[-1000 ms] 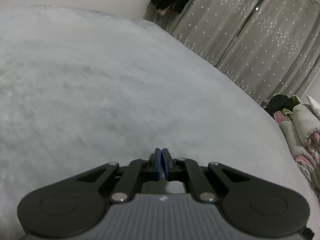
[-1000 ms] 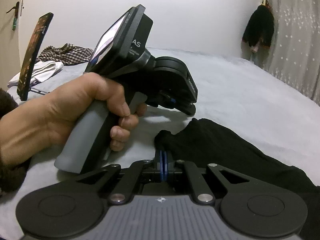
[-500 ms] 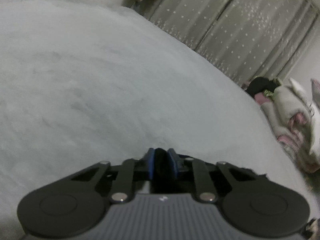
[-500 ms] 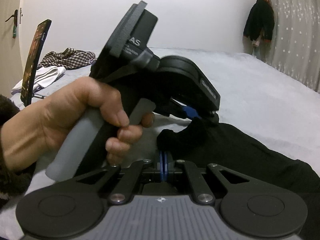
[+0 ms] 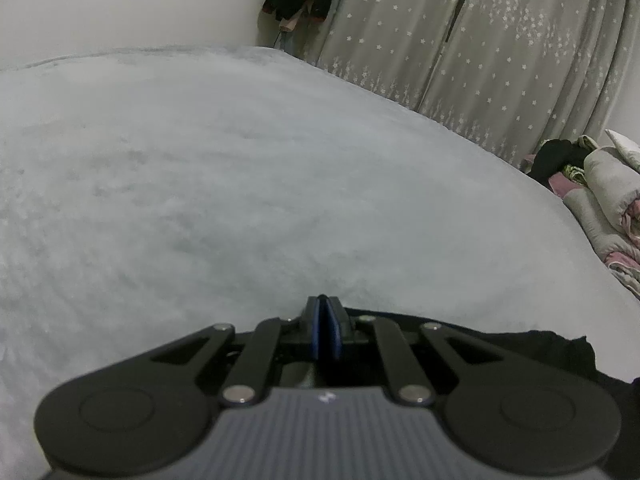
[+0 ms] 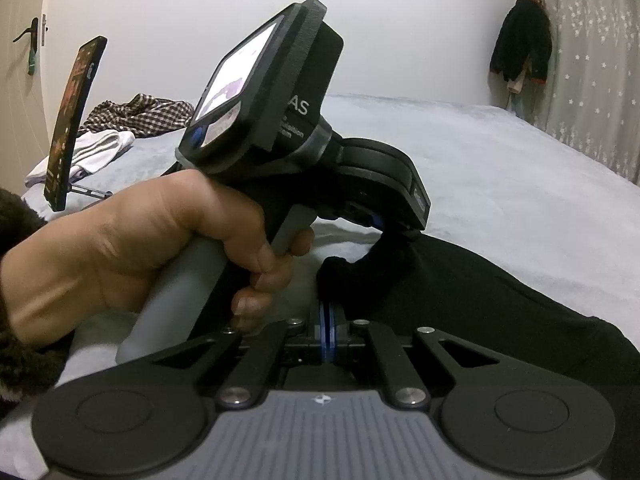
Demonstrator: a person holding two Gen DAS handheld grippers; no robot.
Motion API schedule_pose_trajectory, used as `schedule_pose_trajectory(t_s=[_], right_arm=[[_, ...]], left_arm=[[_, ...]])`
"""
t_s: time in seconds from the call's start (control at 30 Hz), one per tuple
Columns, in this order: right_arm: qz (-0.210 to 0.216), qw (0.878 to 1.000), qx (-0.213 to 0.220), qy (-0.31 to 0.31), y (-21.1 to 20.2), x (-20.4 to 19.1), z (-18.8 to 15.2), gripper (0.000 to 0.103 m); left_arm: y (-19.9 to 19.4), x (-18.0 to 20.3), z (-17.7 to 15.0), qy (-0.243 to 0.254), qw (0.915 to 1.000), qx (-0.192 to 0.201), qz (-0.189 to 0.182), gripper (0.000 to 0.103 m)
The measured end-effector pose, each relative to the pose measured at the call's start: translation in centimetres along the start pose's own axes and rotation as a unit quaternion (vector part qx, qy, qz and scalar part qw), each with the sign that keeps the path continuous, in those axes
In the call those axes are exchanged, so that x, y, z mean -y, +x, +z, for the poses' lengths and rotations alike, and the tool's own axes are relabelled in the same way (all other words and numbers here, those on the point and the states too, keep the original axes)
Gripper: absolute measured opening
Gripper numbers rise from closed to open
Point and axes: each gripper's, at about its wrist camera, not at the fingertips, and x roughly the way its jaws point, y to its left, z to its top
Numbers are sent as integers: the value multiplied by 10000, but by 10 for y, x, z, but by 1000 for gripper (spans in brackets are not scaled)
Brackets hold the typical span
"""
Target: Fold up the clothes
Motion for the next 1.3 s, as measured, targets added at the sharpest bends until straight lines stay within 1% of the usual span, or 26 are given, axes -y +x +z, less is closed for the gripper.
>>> schedule_pose_trajectory(t_s=[0.07,0.1,0.17,0.23,0.33,0.4,0.43,0.47,0.5,0.53,0.57,0.67,0.73,0.8,0.87,0.9,0.93,0.97,1.0,1.03,1.07,1.1,1.13,1.17,1.23,1.3], right_arm=[[-46,10000,-13,35,-1,0,1,6],[-76,9999,-27,62,-2,1,2,8],[-136,9998,-57,115,-5,3,3,15],[-260,9995,-89,184,-11,5,6,24],[-495,9983,-117,283,-31,7,10,31],[-695,9970,-142,311,-54,8,9,35],[-832,9959,-142,327,-68,9,7,39],[-1017,9941,-131,362,-85,11,4,41],[-1209,9917,-131,420,-102,13,-1,47],[-1402,9887,-135,519,-119,17,-6,52],[-1600,9849,-136,653,-137,23,-13,54],[-2099,9702,-136,1202,-187,41,-34,58],[-2375,9583,-137,1585,-217,54,-48,63],[-2674,9465,-162,1798,-239,63,-62,67],[-3017,9345,-180,1878,-254,68,-74,69],[-3170,9287,-107,1921,-261,71,-82,70],[-3322,9225,-34,1964,-268,73,-90,73],[-3391,9187,-19,2023,-274,78,-97,75],[-3348,9184,-86,2104,-277,85,-101,74],[-3399,9147,-110,2183,-282,92,-105,74],[-3578,9061,-74,2256,-291,97,-108,74],[-3718,8982,6,2345,-301,102,-111,75],[-3761,8923,129,2492,-313,106,-116,75],[-3736,8869,221,2708,-326,112,-123,75],[-3696,8726,348,3174,-348,126,-140,75],[-3825,8523,415,3543,-367,137,-158,75]], left_arm=[[1,1,1,-17,10000,-3,-13,8],[1,1,2,-28,10000,-5,-24,8],[4,2,3,-44,10000,-8,-40,8],[5,3,3,-47,10000,-5,-50,9],[6,3,3,-43,10000,-3,-68,10],[7,2,3,-29,9999,0,-98,11],[7,2,3,-9,9999,2,-114,15],[6,3,3,17,9999,4,-132,21],[5,4,2,64,9999,5,-140,25],[3,7,2,138,9998,5,-115,36],[1,10,1,225,9997,5,-61,45],[-4,27,0,533,9982,-79,247,55],[-8,40,0,737,9962,-147,442,56],[-14,53,1,910,9942,-205,527,60],[-22,69,3,1068,9919,-265,639,71],[-27,77,4,1145,9906,-295,687,71],[-31,86,6,1246,9891,-324,715,72],[-36,95,7,1373,9873,-341,729,72],[-40,104,8,1484,9856,-332,737,73],[-45,115,9,1581,9841,-313,753,73],[-50,127,10,1646,9829,-307,760,74],[-54,138,10,1675,9827,-309,727,75],[-58,150,10,1686,9831,-307,640,78],[-63,162,8,1692,9838,-301,516,82],[-70,189,1,1770,9836,-287,218,84],[-73,216,-11,1908,9812,-288,-42,84]])
